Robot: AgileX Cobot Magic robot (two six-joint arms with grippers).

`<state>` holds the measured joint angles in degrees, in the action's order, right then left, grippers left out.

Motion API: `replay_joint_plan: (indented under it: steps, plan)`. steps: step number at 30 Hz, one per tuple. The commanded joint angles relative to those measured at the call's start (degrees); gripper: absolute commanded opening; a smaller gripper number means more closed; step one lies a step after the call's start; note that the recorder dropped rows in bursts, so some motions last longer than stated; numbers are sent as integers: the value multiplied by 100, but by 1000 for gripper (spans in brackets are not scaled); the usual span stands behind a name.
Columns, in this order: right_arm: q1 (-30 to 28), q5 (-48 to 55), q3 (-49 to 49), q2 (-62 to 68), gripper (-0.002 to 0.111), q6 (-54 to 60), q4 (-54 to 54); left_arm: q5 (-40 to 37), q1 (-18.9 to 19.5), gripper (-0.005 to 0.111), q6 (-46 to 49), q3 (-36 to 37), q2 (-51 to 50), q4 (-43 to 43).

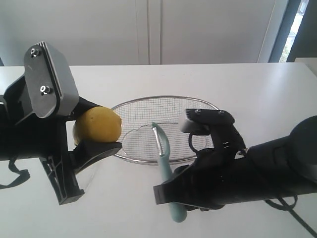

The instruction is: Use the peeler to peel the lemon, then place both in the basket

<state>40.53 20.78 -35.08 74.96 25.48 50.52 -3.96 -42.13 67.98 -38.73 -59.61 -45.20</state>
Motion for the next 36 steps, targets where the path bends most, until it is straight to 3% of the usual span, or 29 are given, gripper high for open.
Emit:
replay_joint_plan:
  steps: [1,5,12,36]
  plan:
    - [12,247,-151,231,0,1783,1744,-25,-46,0,-22,26,32,-76]
    - [12,554,-258,345,0,2599,2588,-35,-46,0,-22,26,32,-76]
    - [12,1085,-390,394,0,3027,3069,-35,-46,0,-22,26,32,-76]
    - [12,1238,-425,78,0,3271,3086,-35,-46,0,-22,26,32,-76]
